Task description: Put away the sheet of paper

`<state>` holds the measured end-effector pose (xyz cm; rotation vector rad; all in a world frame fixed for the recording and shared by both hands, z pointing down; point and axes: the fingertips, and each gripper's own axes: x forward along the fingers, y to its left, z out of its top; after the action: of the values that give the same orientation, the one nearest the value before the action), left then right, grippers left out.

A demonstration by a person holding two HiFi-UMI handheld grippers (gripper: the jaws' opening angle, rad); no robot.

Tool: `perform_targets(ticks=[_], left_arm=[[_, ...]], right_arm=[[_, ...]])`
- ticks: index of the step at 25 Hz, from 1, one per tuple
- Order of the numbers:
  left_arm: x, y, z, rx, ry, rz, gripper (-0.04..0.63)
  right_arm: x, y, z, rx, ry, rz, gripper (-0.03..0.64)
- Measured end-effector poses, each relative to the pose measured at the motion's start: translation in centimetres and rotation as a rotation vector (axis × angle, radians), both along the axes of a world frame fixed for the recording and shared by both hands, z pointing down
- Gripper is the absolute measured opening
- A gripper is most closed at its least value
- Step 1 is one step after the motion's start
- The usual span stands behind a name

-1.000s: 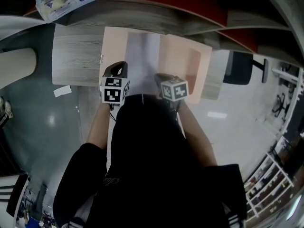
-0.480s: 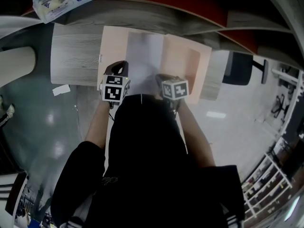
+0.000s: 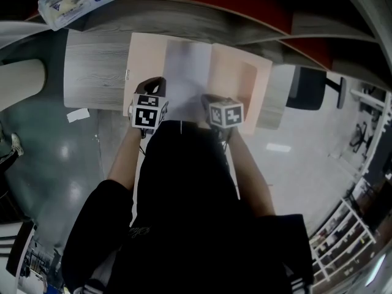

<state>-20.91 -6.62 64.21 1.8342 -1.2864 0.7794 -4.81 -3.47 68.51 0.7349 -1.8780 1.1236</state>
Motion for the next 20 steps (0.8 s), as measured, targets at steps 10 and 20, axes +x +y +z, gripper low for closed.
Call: perform_targets(ticks=[10,20], left_arm=[[0.6,-0.4,-0.3,0.002,-0.007,0.019,0.046],[1.7,-0.6,0.1,-0.003,-0.003,0.035,0.046]], right_arm=[[0.3,-0.2,0.1,-0.013,-0.009,0.017,0.018],[1.0,0.0,0.1,-0.010,0.027,0.000,0.018]])
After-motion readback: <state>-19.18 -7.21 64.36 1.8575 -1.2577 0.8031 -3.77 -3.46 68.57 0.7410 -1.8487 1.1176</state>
